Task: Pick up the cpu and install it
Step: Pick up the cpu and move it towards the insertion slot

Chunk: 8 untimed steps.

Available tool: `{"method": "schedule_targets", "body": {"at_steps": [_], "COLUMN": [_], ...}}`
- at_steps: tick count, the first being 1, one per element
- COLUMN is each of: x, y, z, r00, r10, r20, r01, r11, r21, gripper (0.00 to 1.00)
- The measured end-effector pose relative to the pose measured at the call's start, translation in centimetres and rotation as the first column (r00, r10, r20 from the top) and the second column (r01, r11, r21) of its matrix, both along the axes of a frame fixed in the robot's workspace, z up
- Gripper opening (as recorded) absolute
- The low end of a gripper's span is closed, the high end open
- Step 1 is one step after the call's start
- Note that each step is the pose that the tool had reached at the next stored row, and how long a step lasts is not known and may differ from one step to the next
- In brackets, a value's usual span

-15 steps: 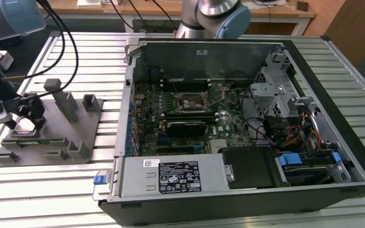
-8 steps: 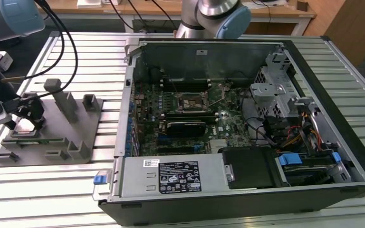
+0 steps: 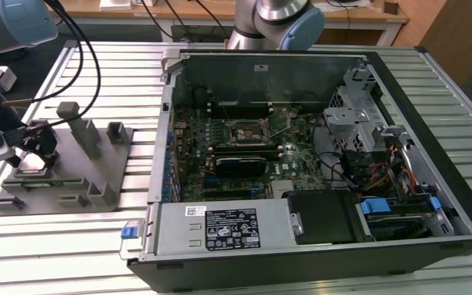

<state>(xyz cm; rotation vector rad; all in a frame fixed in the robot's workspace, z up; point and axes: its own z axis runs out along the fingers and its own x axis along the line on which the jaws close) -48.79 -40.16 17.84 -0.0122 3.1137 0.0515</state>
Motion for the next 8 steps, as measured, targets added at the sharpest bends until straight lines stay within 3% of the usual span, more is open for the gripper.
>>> {"method": "schedule_targets", "body": {"at_steps": [1,8], "x": [0.00,0.01], "y": [0.00,0.00], "z": [0.00,0.08], "r00": [1.0000,1.0000], "r10": [0.000,0.000], "r20": [0.0000,0.0001], "r01": [0.000,0.000], "r11": [1.0000,1.0000], "r21": [0.0040,0.0044], "gripper": [0.71,0.71]}}
